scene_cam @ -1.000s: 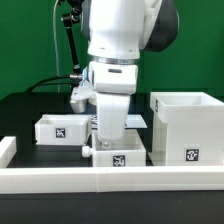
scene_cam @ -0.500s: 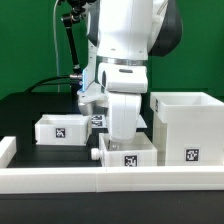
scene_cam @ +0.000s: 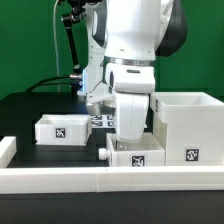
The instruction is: Assemble drawer
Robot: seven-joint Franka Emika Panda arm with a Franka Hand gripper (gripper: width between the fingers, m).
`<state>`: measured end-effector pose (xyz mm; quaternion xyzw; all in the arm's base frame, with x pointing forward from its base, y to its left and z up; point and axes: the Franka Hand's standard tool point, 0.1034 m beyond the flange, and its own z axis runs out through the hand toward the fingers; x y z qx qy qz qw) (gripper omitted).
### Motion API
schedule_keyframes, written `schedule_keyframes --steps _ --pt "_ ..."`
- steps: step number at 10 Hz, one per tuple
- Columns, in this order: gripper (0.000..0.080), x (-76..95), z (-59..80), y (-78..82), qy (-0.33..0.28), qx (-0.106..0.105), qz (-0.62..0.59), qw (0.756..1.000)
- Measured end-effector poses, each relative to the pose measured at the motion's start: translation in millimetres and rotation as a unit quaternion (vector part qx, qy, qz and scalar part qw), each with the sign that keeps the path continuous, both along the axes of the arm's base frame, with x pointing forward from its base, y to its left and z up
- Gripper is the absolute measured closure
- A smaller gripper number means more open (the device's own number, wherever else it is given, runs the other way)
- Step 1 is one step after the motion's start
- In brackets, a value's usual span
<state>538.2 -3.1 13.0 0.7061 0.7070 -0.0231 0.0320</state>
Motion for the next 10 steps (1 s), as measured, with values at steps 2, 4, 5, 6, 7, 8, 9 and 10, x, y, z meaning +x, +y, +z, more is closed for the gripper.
schedule_keyframes --steps 2,4,5,6,7,8,9,10 --pt "0.0758 -0.4 -0.4 1.0 0.000 0.000 -0.002 1.000" --pt "0.0758 -1.4 -0.8 1.4 0.001 0.000 -0.008 1.000" --pt "0.0758 -2.5 -0.8 -1.4 0.003 0.000 -0.013 1.000" --pt "0.0758 -2.6 -1.1 -2.0 0.004 0.000 -0.014 1.000" --pt "0.0758 -2.6 -1.1 -2.2 0.004 0.000 -0.014 1.000" --pt "0.0758 -2.5 -1.3 -2.0 0.001 0.000 -0.013 1.000" --pt "0.0758 -3.0 -2.0 -0.9 -0.009 0.001 -0.008 1.000" --pt "0.0758 -3.3 -2.0 0.1 -0.009 -0.002 0.001 1.000"
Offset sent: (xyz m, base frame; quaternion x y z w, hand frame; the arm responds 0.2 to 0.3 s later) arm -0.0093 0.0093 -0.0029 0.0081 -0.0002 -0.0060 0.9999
